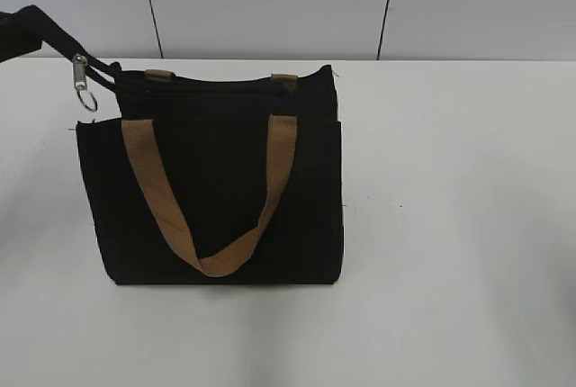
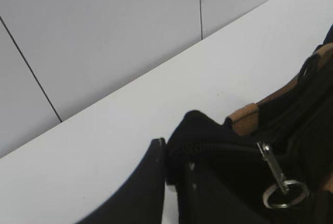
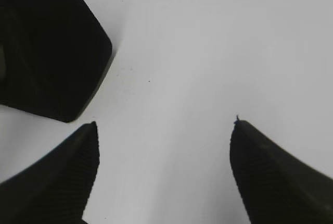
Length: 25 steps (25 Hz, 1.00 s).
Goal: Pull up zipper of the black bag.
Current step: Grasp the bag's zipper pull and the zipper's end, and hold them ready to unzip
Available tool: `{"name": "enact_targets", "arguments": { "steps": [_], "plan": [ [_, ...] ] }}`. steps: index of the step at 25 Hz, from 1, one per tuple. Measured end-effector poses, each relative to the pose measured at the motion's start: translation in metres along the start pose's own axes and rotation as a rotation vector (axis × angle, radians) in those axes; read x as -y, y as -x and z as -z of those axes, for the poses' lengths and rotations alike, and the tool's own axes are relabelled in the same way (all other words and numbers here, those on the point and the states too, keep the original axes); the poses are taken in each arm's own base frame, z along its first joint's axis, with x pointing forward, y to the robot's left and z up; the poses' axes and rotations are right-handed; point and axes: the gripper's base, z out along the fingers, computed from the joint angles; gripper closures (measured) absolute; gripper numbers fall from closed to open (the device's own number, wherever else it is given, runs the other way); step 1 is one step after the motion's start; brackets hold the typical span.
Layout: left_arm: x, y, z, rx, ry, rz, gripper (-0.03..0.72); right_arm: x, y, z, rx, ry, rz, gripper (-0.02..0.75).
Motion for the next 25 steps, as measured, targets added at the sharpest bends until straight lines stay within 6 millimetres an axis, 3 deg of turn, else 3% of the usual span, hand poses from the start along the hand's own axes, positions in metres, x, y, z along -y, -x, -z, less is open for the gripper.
{"name": "enact_targets", "arguments": {
  "steps": [4, 8, 16, 20, 25],
  "plan": [
    [0.0, 0.0, 0.0, 0.003, 0.002, 0.004, 0.666, -0.002, 0.026, -0.035, -0.102, 0.1, 0.045, 0.146],
    [0.0, 0.0, 0.0, 0.005, -0.001, 0.005, 0.666, -0.031, 0.047, -0.079, -0.164, 0.211, 0.109, 0.164],
    [0.0, 0.002, 0.0, 0.019, -0.003, 0.016, 0.666, -0.143, 0.09, -0.152, -0.205, 0.335, 0.119, 0.197],
    [0.0, 0.003, 0.0, 0.029, 0.0, 0.028, 0.666, -0.197, 0.115, -0.173, -0.144, 0.441, 0.107, 0.317],
    [-0.001, 0.005, 0.0, 0.052, 0.014, 0.055, 0.666, -0.232, 0.124, -0.201, -0.15, 0.531, 0.109, 0.38]
  ]
}}
